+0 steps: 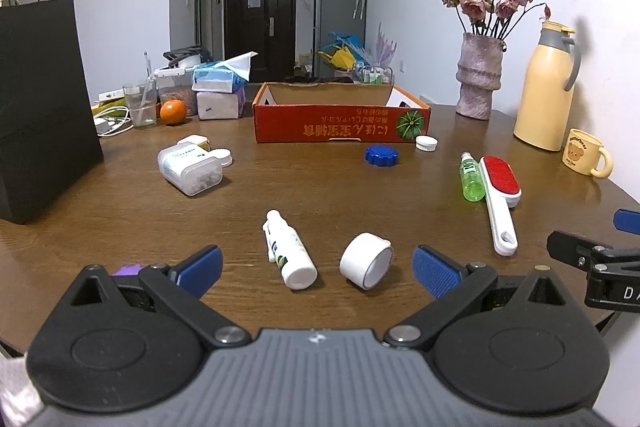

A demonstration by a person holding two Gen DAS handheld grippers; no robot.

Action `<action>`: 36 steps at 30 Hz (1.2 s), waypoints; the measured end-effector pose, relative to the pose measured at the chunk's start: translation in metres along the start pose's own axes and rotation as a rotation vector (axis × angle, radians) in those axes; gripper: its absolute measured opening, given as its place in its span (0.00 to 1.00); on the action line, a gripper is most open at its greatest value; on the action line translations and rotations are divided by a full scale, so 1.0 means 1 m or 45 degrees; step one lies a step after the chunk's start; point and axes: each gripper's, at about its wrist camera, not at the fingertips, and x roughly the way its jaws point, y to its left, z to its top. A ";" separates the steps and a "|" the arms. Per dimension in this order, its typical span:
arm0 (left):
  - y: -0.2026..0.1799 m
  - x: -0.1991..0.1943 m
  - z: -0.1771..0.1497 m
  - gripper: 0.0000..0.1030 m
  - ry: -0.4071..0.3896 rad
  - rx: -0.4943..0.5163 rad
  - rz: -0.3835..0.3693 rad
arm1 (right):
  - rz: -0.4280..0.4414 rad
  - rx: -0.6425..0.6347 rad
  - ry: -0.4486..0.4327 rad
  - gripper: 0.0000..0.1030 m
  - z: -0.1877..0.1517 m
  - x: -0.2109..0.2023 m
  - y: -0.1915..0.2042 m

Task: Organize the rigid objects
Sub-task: 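Grasp the white spray bottle with the left tool while the right tool approaches the red lint brush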

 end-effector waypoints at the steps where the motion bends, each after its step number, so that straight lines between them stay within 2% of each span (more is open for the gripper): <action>1: 0.001 0.004 0.001 1.00 0.008 -0.001 0.001 | -0.003 0.002 0.007 1.00 0.001 0.004 -0.001; 20: 0.025 0.069 0.019 1.00 0.133 -0.067 0.049 | -0.046 0.009 0.153 1.00 0.011 0.074 -0.006; 25: 0.032 0.086 0.020 0.95 0.178 -0.087 0.065 | -0.061 0.006 0.187 1.00 0.013 0.092 -0.008; 36: 0.040 0.121 0.015 0.64 0.295 -0.109 0.074 | -0.093 -0.015 0.242 1.00 0.017 0.129 -0.010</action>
